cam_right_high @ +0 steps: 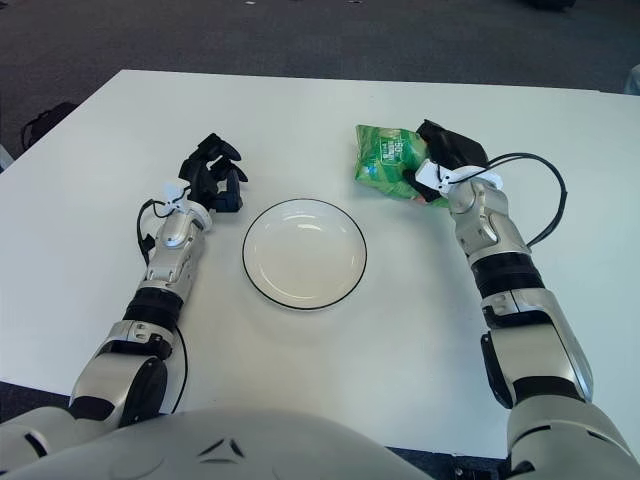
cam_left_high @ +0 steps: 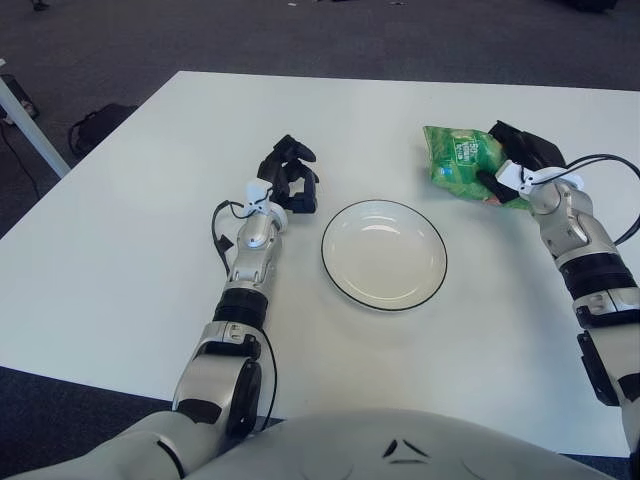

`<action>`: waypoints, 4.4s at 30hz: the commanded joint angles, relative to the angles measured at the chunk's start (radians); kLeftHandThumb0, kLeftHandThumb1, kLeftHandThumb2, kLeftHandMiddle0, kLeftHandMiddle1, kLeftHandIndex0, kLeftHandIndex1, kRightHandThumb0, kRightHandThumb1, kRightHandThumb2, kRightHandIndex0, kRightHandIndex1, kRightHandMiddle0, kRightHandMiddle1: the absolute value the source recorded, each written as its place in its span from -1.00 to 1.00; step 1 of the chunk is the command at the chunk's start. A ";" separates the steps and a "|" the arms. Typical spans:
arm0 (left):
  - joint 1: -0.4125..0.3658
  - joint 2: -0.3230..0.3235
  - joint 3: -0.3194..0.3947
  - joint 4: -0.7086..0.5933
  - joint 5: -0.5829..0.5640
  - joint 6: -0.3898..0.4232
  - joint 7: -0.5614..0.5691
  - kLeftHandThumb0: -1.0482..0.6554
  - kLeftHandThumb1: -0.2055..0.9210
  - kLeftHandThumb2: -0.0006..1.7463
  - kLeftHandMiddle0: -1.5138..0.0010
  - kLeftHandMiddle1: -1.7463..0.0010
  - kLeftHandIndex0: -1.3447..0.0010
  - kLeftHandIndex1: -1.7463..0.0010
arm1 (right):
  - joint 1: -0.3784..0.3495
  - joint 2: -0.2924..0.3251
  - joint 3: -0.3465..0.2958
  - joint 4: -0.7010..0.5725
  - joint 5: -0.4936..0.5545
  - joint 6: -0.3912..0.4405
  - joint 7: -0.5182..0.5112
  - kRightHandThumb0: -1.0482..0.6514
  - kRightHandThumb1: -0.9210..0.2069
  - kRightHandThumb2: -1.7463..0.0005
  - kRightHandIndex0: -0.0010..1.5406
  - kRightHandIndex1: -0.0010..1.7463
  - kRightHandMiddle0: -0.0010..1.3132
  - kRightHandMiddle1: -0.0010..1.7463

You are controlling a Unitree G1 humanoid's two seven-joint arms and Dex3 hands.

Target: Put the snack into the plate.

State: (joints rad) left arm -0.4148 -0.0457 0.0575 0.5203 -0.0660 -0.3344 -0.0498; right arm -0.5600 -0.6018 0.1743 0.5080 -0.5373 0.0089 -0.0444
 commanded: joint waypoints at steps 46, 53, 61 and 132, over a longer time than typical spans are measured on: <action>-0.003 0.020 -0.020 0.211 0.055 -0.019 0.004 0.22 -0.37 0.74 0.17 -1.00 0.09 -1.00 | 0.016 0.139 -0.026 -0.664 0.082 0.041 0.224 0.23 0.70 -0.98 0.12 1.00 0.01 1.00; -0.007 0.018 -0.024 0.224 0.060 -0.014 0.013 0.22 -0.36 0.73 0.18 -1.00 0.09 -1.00 | 0.043 0.151 0.001 -0.727 0.101 0.044 0.308 0.23 0.71 -0.96 0.14 0.96 0.00 1.00; -0.016 0.016 -0.024 0.248 0.061 -0.012 0.019 0.22 -0.43 0.78 0.14 -1.00 0.05 -1.00 | 0.041 0.107 0.055 -0.689 0.117 -0.066 0.423 0.23 0.78 -1.00 0.21 0.91 0.05 1.00; -0.014 0.004 -0.015 0.236 0.062 0.026 0.046 0.22 -0.45 0.79 0.13 -1.00 0.03 -1.00 | -0.124 -0.053 0.072 -0.629 0.434 -0.057 1.100 -0.80 -0.26 0.29 -1.00 -1.00 -1.00 -0.70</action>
State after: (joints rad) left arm -0.4980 -0.0405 0.0389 0.6971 0.0032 -0.3422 -0.0013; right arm -0.6757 -0.6490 0.2621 -0.1032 -0.1294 -0.0852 1.0498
